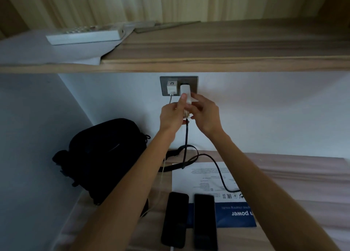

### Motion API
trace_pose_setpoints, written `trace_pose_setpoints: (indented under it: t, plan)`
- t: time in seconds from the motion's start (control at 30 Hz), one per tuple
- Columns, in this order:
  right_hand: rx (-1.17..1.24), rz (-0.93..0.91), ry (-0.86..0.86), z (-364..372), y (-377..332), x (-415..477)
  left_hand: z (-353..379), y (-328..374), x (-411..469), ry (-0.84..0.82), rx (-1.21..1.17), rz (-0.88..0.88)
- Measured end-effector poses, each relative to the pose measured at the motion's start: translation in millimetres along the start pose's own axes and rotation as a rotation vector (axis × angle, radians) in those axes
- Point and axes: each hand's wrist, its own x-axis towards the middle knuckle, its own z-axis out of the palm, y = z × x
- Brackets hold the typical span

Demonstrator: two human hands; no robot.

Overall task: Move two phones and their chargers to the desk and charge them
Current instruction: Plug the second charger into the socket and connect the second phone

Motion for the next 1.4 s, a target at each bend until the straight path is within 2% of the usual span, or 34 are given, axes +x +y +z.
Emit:
trace_pose_setpoints:
  t: [0.3, 0.43, 0.67, 0.97, 1.23, 1.4]
  plan:
    - [-0.218, -0.178, 0.051, 9.6, -18.5, 3.5, -5.1, 5.0, 0.8, -0.013, -0.167, -0.057]
    - [-0.317, -0.246, 0.065, 10.9, -10.8, 2.8, 0.4, -1.6, -0.4, 0.034, -0.152, -0.014]
    - [-0.346, -0.308, 0.038, 6.0, -14.0, 3.6, 2.2, -3.8, -1.0, 0.061, -0.133, 0.034]
    - [-0.489, -0.228, 0.017, 1.3, -31.9, 20.1, 2.9, 20.1, -1.1, 0.141, -0.222, -0.071]
    - [-0.447, -0.129, -0.021, -6.6, -45.9, 31.6, 3.8, 32.4, -2.4, 0.149, -0.547, -0.248]
    - [-0.475, -0.197, -0.005, -2.6, -34.3, 19.9, 11.8, 13.4, -5.9, 0.182, -0.511, -0.187]
